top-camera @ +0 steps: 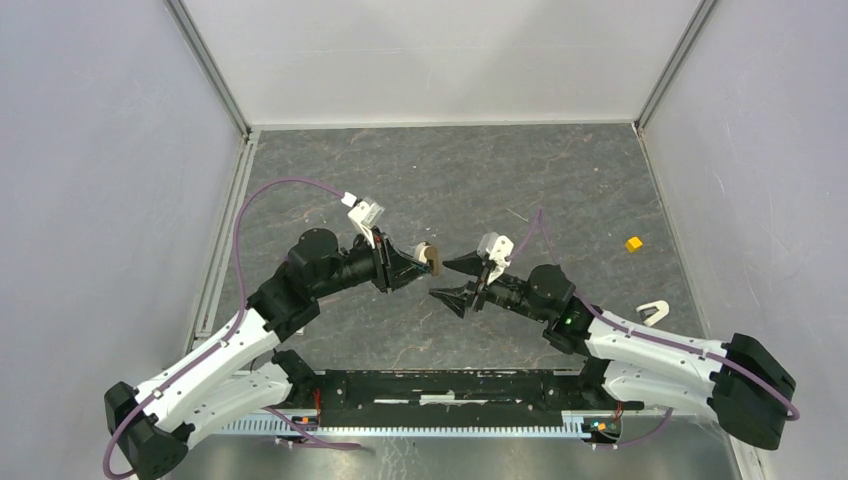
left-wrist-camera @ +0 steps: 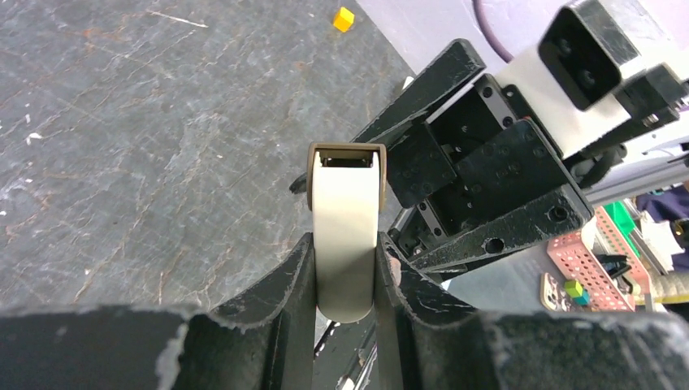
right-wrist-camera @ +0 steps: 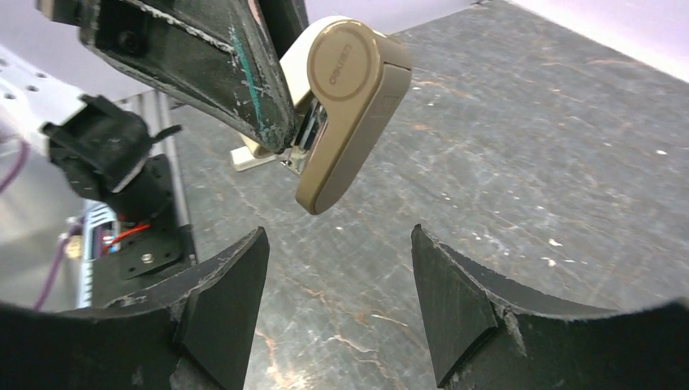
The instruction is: Load the staples into the stapler
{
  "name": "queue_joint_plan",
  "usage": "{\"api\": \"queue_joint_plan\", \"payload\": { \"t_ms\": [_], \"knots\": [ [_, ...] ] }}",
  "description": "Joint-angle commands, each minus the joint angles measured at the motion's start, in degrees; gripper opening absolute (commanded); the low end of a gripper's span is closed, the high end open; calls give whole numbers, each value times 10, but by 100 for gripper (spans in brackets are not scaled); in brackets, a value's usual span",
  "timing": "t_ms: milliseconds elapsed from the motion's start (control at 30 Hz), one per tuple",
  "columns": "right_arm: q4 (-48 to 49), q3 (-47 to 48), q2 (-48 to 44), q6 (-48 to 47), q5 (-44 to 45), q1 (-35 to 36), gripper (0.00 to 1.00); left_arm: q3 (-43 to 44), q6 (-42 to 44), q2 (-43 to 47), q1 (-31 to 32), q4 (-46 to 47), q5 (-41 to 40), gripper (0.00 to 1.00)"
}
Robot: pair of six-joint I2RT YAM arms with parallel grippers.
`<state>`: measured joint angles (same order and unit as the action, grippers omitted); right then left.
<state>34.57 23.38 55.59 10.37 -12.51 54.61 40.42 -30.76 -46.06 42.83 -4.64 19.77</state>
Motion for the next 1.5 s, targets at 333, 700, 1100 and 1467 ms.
{"api": "queue_joint_plan", "payload": {
  "t_ms": [333, 700, 1100, 1467],
  "knots": [
    [99, 14, 46, -59, 122, 20, 67, -3, -54, -4, -2, 19, -29, 2],
    [115, -5, 53, -59, 202, 24, 56, 1, -40, -2, -2, -31, -39, 2],
    [113, -27, 66, -86, 223, 22, 47, 37, -11, -9, -3, -125, -24, 2],
    [116, -28, 100, -90, 190, -10, 45, 73, 37, -57, -2, -219, 21, 2]
  ]
}}
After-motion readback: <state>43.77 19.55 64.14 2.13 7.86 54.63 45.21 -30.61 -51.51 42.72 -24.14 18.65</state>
